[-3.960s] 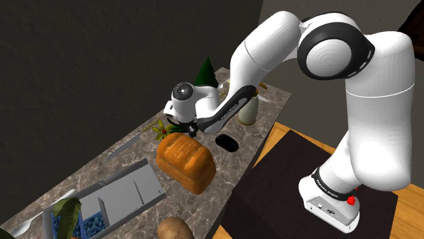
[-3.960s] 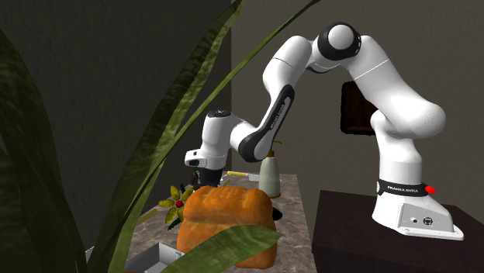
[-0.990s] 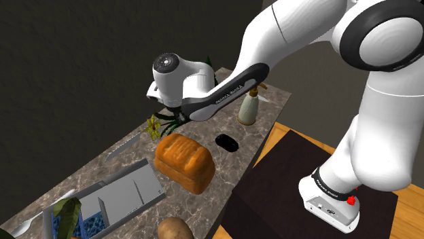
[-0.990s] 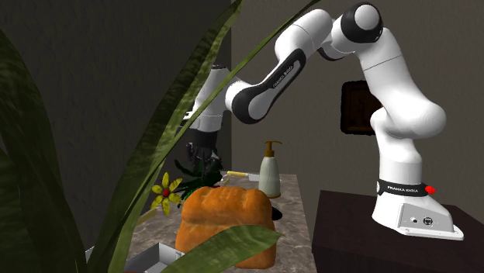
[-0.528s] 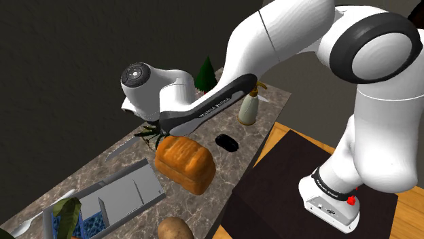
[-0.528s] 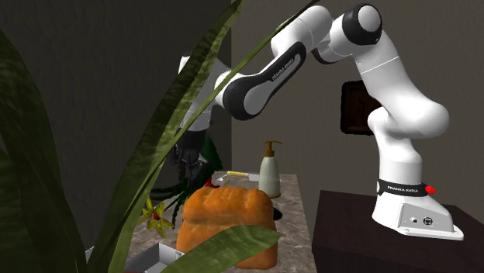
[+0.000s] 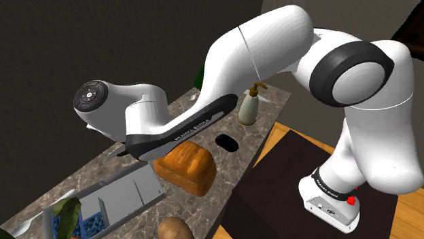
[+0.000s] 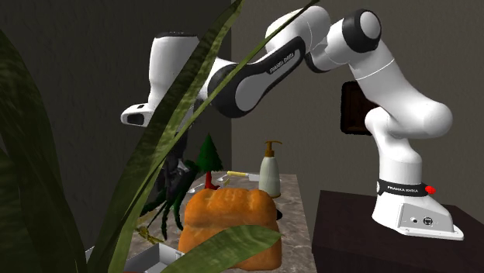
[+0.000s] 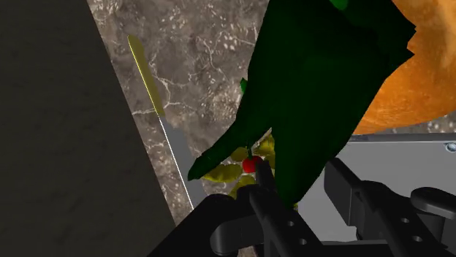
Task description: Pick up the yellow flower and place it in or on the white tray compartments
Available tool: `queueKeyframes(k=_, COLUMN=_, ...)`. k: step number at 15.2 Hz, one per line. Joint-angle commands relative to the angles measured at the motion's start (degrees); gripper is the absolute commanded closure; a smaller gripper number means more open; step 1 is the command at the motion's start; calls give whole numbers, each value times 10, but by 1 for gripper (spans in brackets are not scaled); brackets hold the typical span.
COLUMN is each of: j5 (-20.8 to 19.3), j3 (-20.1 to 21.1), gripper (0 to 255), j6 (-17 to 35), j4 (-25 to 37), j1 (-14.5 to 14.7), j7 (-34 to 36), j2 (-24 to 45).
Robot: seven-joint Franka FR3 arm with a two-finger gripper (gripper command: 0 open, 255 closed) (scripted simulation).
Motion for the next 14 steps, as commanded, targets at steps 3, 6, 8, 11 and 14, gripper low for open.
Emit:
queueKeyframes(k=3, j5=1, j3=5, gripper=255, j6=-58, j4=102, j1=48, j7=16, j2=62)
queueKeyframes(k=6, j5=1, j3=5, gripper=255, j6=-106, j4=203, j1=86, j7=20, j2=119)
queueKeyframes(k=8, j5=2, j3=3, gripper=255, j6=-145, j4=289, j1=115, j7=17, j2=167)
queueKeyframes(k=11, j5=4, j3=-3, gripper=255, j6=-195, j4=417, j1=152, j7=6, j2=242)
queueKeyframes(k=14, j5=2, j3=-3, gripper=255, j6=-178, j4=403, j1=150, j7=13, j2=247)
